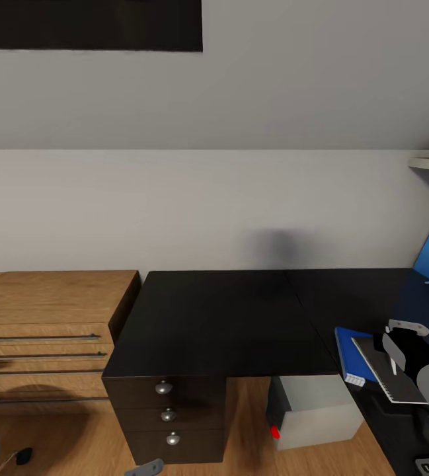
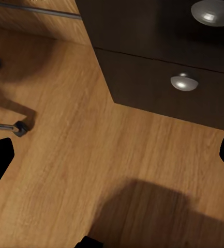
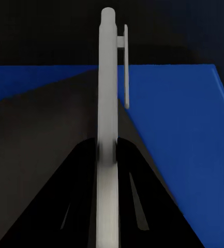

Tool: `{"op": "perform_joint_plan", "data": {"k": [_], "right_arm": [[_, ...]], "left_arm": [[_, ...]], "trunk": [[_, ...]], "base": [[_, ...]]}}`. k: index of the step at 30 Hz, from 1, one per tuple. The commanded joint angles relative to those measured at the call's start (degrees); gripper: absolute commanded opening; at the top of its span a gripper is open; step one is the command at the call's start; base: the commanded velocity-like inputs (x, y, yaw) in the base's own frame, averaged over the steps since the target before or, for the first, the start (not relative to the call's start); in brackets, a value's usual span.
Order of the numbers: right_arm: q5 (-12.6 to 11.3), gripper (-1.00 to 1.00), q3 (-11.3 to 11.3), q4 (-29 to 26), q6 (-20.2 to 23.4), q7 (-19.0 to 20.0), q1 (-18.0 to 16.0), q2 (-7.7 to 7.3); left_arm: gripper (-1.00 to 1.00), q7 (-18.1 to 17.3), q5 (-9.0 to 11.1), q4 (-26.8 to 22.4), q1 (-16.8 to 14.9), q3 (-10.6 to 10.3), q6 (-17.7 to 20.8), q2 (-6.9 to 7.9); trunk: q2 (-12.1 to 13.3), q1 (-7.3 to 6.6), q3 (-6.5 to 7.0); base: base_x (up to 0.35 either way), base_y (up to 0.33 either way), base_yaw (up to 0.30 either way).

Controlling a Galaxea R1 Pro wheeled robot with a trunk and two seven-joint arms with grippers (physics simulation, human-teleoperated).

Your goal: In the bedroom, organize the workspace by keeping the computer under the desk, ensuring the monitor is on the desk, placing the keyboard on the desk next to the monitor, placing the mouse on the desk next to the keyboard, moving the folder from the swivel chair onto the desk next to the mouse, stacking the notebook on top of the folder with the pen on top of the notebook, and positioning the swivel chair next to the desk.

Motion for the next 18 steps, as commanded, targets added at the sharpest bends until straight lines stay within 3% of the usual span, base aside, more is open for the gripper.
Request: {"op": "perform_joint_plan", "data": {"k": [1, 2, 18], "right_arm": [[-0.6, -1.00, 0.1, -0.1, 0.2, -0.3, 0.0, -0.02], [-0.5, 1.00, 0.1, -0.1, 0.2, -0.3, 0.0, -0.02], [0.8, 1.00, 0.0, -1.1, 0.1, -0.3, 0.0, -0.02]], "left_arm": [[1.00, 0.4, 0.4, -0.1, -0.1, -0.3, -0.2, 0.07], [1.00, 0.4, 0.4, -0.1, -0.1, -0.3, -0.2, 0.07], [1.00, 0.4, 0.5, -0.2, -0.1, -0.4, -0.2, 0.06]], "trunk": [[0.0, 0.00, -0.06], [0.0, 0.00, -0.06], [0.0, 0.00, -0.06]], "base": [[0.000, 0.000, 0.000], [0.000, 0.000, 0.000], [0.000, 0.000, 0.000]]}}
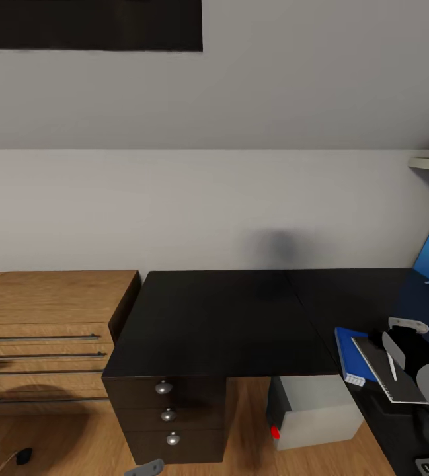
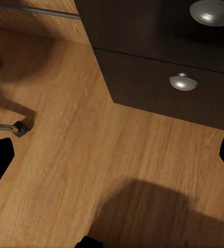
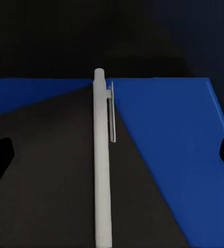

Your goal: In the bedroom, organize the workspace by keeping the computer under the desk, ensuring the monitor is on the desk, placing the keyboard on the desk next to the monitor, placing the mouse on the desk next to the keyboard, moving the folder from the swivel chair onto the desk next to the mouse, stacking the notebook on top of the folder with the pen on top of the notebook, and positioning the swivel chair next to the desk.

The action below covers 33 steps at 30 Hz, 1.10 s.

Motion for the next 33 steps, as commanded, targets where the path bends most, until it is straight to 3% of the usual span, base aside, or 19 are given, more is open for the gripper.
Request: {"op": "perform_joint_plan", "data": {"k": [1, 8, 12, 14, 15, 17, 20, 21, 23, 26, 27, 28, 31, 32, 33], "right_arm": [[-0.6, 1.00, 0.0, -1.2, 0.3, -0.3, 0.0, -0.02], [-1.1, 1.00, -0.3, -6.6, 0.5, -0.2, 0.1, 0.03], [-1.2, 1.00, -0.4, -11.3, 0.9, 0.2, 0.3, 1.24], [-1.3, 1.00, -0.4, -13.7, 2.3, 0.2, 0.4, 1.70], [-1.5, 1.00, -0.4, -16.9, 4.7, 0.2, 1.0, 2.70], [-1.5, 1.00, -0.4, -24.6, 8.8, 0.2, 4.2, 4.50], [-1.7, 1.00, -0.4, -32.8, 10.9, 0.2, 8.9, 5.23], [-2.3, 1.00, -0.4, -38.3, 12.5, 0.2, 12.2, 5.63], [-4.1, 1.00, -0.2, -47.0, 17.5, 0.1, 16.8, 7.91], [-4.6, 1.00, -0.3, -54.0, 21.1, 0.0, 20.2, 11.15], [-4.6, 1.00, -0.3, -58.6, 22.6, 0.0, 22.8, 13.15], [-4.7, 1.00, -0.2, -61.0, 23.3, -0.1, 24.4, 14.03], [-4.8, 1.00, 0.2, -64.7, 24.5, -0.1, 27.1, 15.52], [-4.9, 1.00, 1.4, -66.3, 25.9, -0.1, 28.2, 17.75], [-4.9, 1.00, 1.5, -66.4, 25.9, -0.1, 28.3, 18.06]], "left_arm": [[1.00, 0.3, 0.4, -0.1, -0.1, -0.3, -0.2, 0.06], [1.00, 0.2, 0.5, 0.1, -0.1, -0.3, -0.1, -0.03], [1.00, 0.3, 0.5, 0.1, -0.1, -0.3, -0.1, 0.03], [1.00, 0.3, 0.4, 0.1, -0.1, -0.3, -0.1, 0.04], [1.00, 0.4, 0.5, 0.1, -0.1, -0.3, -0.1, 0.04], [1.00, 0.4, 0.5, 0.1, -0.1, -0.3, -0.2, 0.04], [1.00, 0.3, 0.6, 0.2, -0.1, -0.3, -0.2, 0.05], [1.00, 0.3, 0.5, 0.2, -0.1, -0.3, -0.2, 0.05], [1.00, 0.4, 0.5, 0.2, -0.1, -0.3, -0.2, 0.04], [1.00, 0.5, 0.4, 0.2, -0.1, -0.3, -0.2, 0.04], [1.00, 0.5, 0.4, 0.2, -0.1, -0.3, -0.2, 0.04], [1.00, 0.5, 0.4, 0.2, -0.1, -0.3, -0.2, 0.04], [1.00, 0.5, 0.4, 0.2, -0.1, -0.3, -0.2, 0.06], [1.00, 0.5, 0.5, 0.3, -0.1, -0.3, -0.3, 0.21], [1.00, 0.5, 0.6, 0.3, -0.1, -0.2, -0.4, 0.24]], "trunk": [[0.0, 0.00, -0.06], [0.0, 0.00, -0.06], [0.0, 0.00, -0.06], [0.0, 0.00, -0.06], [0.0, 0.00, -0.06], [0.0, 0.00, -0.06], [0.0, 0.00, -0.06], [0.0, 0.00, -0.06], [0.0, 0.00, -0.06], [0.0, 0.00, -0.06], [0.0, 0.00, -0.06], [0.0, 0.00, -0.06], [0.0, 0.00, -0.06], [0.0, 0.00, -0.06], [0.0, 0.00, -0.06]], "base": [[0.000, 0.000, 0.000], [0.000, 0.000, 0.000], [0.000, 0.000, 0.000], [0.000, 0.000, 0.000], [0.000, 0.000, 0.000], [0.000, 0.000, 0.000], [0.000, 0.000, 0.000], [0.000, 0.000, 0.000], [0.000, 0.000, 0.000], [0.000, 0.000, 0.000], [0.000, 0.000, 0.000], [0.000, 0.000, 0.000], [0.000, 0.000, 0.000], [-0.050, 0.000, 0.000], [-0.146, 0.000, 0.000]]}}
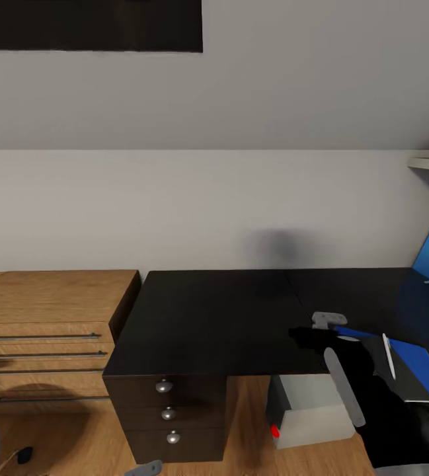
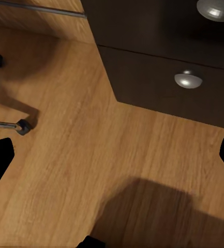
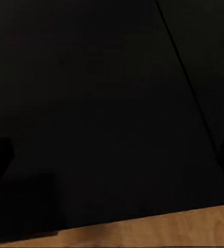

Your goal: In the bedroom, organize the workspace by keeping the computer under the desk, ensuring the monitor is on the desk, placing the keyboard on the desk next to the monitor, placing the mouse on the desk next to the keyboard, moving the folder from the swivel chair onto the desk next to the mouse, stacking the notebook on top of the folder with the pen on top of the notebook, and positioning the swivel chair next to the desk.

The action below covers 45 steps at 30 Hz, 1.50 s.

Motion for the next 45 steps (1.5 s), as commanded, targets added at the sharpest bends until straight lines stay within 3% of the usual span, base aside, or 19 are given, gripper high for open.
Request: {"op": "perform_joint_plan", "data": {"k": [1, 2, 3, 6, 13, 15, 19, 24, 27, 38, 40, 41, 45], "right_arm": [[-0.5, 1.00, 0.2, -0.1, 0.2, -0.6, 0.0, 0.07], [-0.6, 1.00, 0.3, -0.1, 0.2, -0.5, 0.1, 0.28], [-0.5, 1.00, 2.8, 0.3, -0.1, -0.6, 0.1, 0.57], [-0.5, 1.00, 4.0, 0.4, -0.2, -0.6, 0.2, 0.59], [-0.4, 1.00, 5.0, 2.5, -1.3, -0.6, 0.2, 0.67], [-0.3, 1.00, 5.1, 5.2, -5.3, -0.7, 0.2, 1.37], [-0.4, 1.00, 5.1, 7.4, -7.4, -0.7, 0.2, 2.64], [-0.2, 1.00, 5.2, 13.3, -12.3, -0.6, 0.3, 4.54], [-0.2, 1.00, 5.2, 17.7, -15.7, -0.6, 0.5, 4.87], [1.0, 1.00, 5.3, 28.2, -24.0, -0.5, 2.1, 4.99], [2.1, 1.00, 5.9, 31.0, -26.4, -0.5, 2.4, 5.02], [4.0, 1.00, 7.3, 36.3, -31.6, -0.6, 2.8, 5.08], [5.0, 1.00, 8.2, 44.1, -39.6, -0.5, 3.0, 5.15]], "left_arm": [[1.00, 0.4, 0.5, -0.1, -0.1, -0.3, -0.2, 0.09], [1.00, 0.4, 0.5, -0.1, -0.1, -0.2, -0.3, 0.11], [1.00, 0.3, 0.6, 0.8, -0.1, -0.1, -0.4, 0.08], [1.00, 0.2, 0.6, 1.0, -0.1, 0.0, -0.4, 0.12], [1.00, 0.1, 0.5, 3.5, -0.1, 0.3, -0.3, 0.11], [1.00, 0.0, 0.4, 5.8, -0.1, 1.6, -0.4, 0.20], [1.00, -0.4, 0.3, 7.2, -0.1, 2.4, -0.5, 0.32], [1.00, -4.8, 0.2, 8.5, -0.1, 2.7, -0.5, 1.79], [1.00, -7.5, 0.2, 8.7, -0.1, 2.9, -0.5, 2.35], [1.00, -8.6, 0.2, 9.0, -0.1, 3.0, -0.5, 2.76], [1.00, -8.6, 0.3, 9.4, -0.1, 2.9, -0.5, 2.77], [1.00, -8.6, 0.3, 10.5, -0.1, 2.9, -0.5, 2.70], [1.00, -8.6, 0.3, 11.1, -0.1, 3.0, -1.0, 2.58]], "trunk": [[0.0, -0.02, -0.06], [0.0, -0.02, -0.06], [0.0, -0.02, -0.06], [0.0, -0.02, -0.06], [0.0, -0.02, -0.06], [0.0, -0.02, -0.06], [0.0, -0.02, -0.06], [0.0, -0.02, -0.06], [0.0, -0.02, -0.06], [0.0, -0.02, -0.06], [0.0, -0.02, -0.06], [0.0, -0.02, -0.06], [0.0, -0.02, -0.06]], "base": [[-0.184, 0.000, 0.000], [-0.259, 0.000, 0.000], [-0.331, 0.000, 0.000], [-0.333, 0.000, 0.000], [-0.337, 0.000, 0.000], [-0.338, 0.032, 0.000], [-0.317, 0.148, 0.000], [-0.249, 0.246, 0.000], [-0.196, 0.291, 0.000], [-0.207, 0.278, 0.000], [-0.267, 0.210, 0.000], [-0.282, 0.091, 0.000], [-0.216, 0.041, 0.000]]}}
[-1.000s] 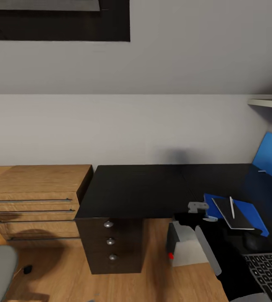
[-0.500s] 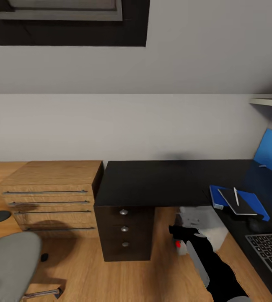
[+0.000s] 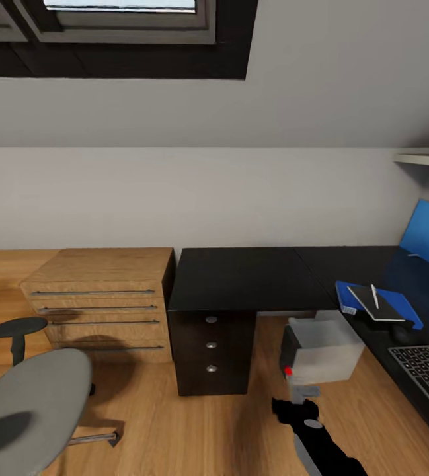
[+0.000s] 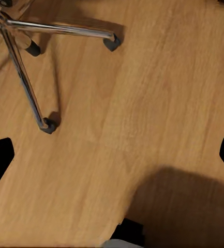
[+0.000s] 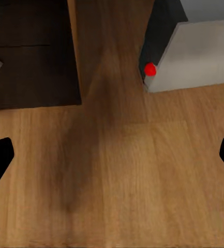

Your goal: In the bedroom, organize the workspace by keeping the computer under the desk, ensuring the monitor is on the desk, placing the keyboard on the desk next to the monitor, placing the mouse on the desk next to the keyboard, moving the folder from the swivel chair onto the desk next to the mouse, stacking the notebook on top of the folder with the pen on top of the notebook, and positioning the swivel chair next to the desk.

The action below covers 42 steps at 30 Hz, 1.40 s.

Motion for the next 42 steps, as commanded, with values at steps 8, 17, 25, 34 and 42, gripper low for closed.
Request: {"op": "perform_joint_plan", "data": {"k": [8, 17, 25, 34, 42], "right_arm": [[2.5, 1.00, 1.2, 34.4, -38.8, -0.5, 0.0, -0.20], [2.6, 1.00, 1.2, 39.3, -39.7, -0.3, 0.0, -0.17], [2.7, 1.00, 1.2, 40.2, -38.8, -0.2, 1.4, -0.18], [2.6, 1.00, 1.2, 40.2, -38.6, -0.2, 1.8, -0.28], [2.9, 1.00, 1.3, 35.8, -39.1, 1.0, 1.9, -0.41]], "left_arm": [[1.00, 0.4, 1.0, 7.1, -0.1, -0.9, -9.9, -0.57], [1.00, -1.1, 1.3, 10.6, -0.1, -0.7, -10.1, -1.53], [1.00, -10.9, 1.4, 12.2, -0.1, 0.0, -9.8, -1.92], [1.00, -12.8, 1.7, 12.4, -0.1, 2.3, -9.6, -2.06], [1.00, -21.4, 1.7, 22.4, -0.2, 2.7, -8.5, -5.33]], "trunk": [[3.2, -1.77, 1.38], [6.8, -3.75, 2.99], [10.0, -5.51, 4.43], [13.6, -7.48, 6.05], [16.8, -9.24, 7.48]], "base": [[-0.003, 0.001, 0.000], [0.000, 0.000, 0.000], [0.000, 0.000, 0.000], [0.000, 0.000, 0.000], [0.000, 0.000, 0.000]]}}
